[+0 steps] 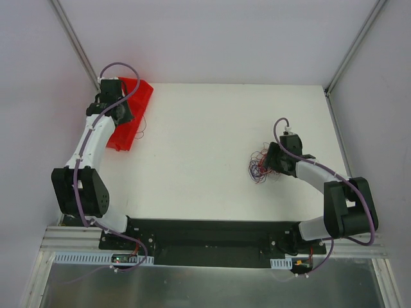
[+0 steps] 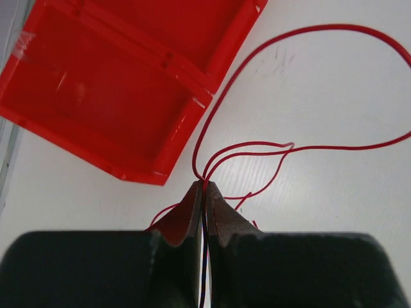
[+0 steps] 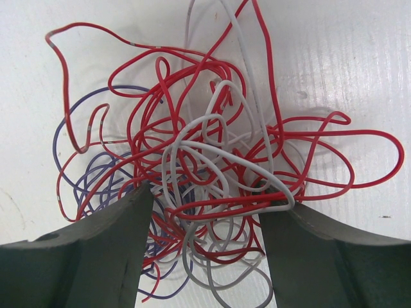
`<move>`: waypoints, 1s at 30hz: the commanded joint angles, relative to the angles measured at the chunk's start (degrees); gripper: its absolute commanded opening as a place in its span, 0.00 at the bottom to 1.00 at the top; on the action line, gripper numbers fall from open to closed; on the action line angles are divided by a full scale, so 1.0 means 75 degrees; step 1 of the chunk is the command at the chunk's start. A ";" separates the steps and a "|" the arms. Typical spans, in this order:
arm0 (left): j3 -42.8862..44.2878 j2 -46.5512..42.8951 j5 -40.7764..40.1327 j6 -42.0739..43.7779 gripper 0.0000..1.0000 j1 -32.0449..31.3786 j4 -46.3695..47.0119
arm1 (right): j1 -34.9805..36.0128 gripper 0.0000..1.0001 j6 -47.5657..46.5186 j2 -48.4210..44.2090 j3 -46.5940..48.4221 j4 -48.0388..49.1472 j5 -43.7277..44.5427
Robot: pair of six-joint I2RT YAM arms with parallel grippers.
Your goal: Untangle the cables
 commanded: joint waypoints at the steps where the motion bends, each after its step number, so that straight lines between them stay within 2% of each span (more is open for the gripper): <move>1: -0.0400 -0.0003 0.1334 0.1581 0.00 0.0842 0.1418 | 0.0080 0.68 -0.0005 0.0129 -0.0101 -0.0242 -0.0219; 5: -0.0788 0.0160 0.3128 0.2167 0.00 0.1792 0.1923 | 0.0092 0.68 -0.0005 0.0094 -0.0124 -0.0207 -0.0231; 9: -0.0987 0.0593 0.3272 0.2999 0.00 0.2168 0.2042 | 0.0092 0.68 -0.0005 0.0106 -0.0101 -0.0218 -0.0231; 14: -0.1234 0.1214 0.3904 0.3305 0.00 0.2391 0.2663 | 0.0103 0.68 -0.0017 0.0094 -0.0112 -0.0218 -0.0220; 22: -0.1128 0.1824 0.3624 0.3025 0.00 0.2824 0.2686 | 0.0092 0.68 -0.0017 0.0094 -0.0136 -0.0207 -0.0207; 26: -0.1199 0.1906 0.3179 0.2779 0.00 0.2942 0.2604 | 0.0092 0.68 -0.0017 0.0094 -0.0136 -0.0207 -0.0219; 30: -0.0731 0.2199 0.2500 0.2392 0.00 0.2942 0.2055 | 0.0115 0.68 -0.0005 0.0094 -0.0136 -0.0207 -0.0208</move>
